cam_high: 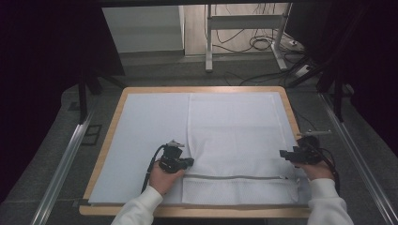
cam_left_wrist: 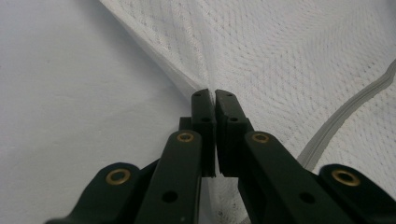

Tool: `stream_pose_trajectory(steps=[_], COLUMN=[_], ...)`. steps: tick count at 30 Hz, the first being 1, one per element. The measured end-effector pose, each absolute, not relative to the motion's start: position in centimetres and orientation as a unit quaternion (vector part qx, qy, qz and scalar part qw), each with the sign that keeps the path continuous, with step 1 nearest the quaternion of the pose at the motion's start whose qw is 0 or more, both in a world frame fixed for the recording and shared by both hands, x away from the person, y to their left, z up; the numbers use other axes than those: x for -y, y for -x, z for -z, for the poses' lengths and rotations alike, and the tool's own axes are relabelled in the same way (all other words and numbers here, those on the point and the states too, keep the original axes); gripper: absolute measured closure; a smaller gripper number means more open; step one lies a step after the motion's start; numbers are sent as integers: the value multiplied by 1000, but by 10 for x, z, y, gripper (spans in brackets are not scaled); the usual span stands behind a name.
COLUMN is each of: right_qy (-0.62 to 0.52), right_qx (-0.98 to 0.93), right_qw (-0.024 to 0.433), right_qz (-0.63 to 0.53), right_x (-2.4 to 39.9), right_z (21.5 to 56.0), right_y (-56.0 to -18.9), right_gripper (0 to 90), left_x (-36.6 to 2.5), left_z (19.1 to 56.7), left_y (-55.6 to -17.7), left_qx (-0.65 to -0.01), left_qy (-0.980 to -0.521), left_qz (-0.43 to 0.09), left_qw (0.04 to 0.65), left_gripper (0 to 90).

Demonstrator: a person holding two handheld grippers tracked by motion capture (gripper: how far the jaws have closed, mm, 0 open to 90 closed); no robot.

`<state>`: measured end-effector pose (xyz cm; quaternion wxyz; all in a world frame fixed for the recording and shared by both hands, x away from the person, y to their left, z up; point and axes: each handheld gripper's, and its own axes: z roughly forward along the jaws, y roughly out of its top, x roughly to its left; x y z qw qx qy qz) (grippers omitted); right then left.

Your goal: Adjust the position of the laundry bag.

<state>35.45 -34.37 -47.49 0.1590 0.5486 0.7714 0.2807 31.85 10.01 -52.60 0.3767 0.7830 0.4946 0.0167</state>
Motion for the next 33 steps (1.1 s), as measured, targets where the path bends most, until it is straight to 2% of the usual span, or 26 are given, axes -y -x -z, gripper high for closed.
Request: stream_pose_trajectory(steps=[16,23,25,29,33], right_qy=[-551,-547,-545,-542,-544], right_qx=[-787,-793,-795,-798,-797], right_qw=[134,127,128,131,133], right_qz=[-246,-236,-233,-226,-226], right_x=[344,343,343,342,343], right_z=[491,495,495,496,496], right_y=[-358,-359,-359,-359,-359], right_gripper=[428,511,559,591,576], left_x=[-101,-101,-100,-101,-101], left_z=[526,525,525,525,525], left_y=[-319,-319,-319,-319,-319], left_qx=[-492,-491,-492,-489,-491], left_qy=[-784,-785,-783,-786,-783], left_qz=[-11,-9,-8,-7,-7], left_qw=[378,379,381,378,381], left_gripper=[881,880,881,881,881])
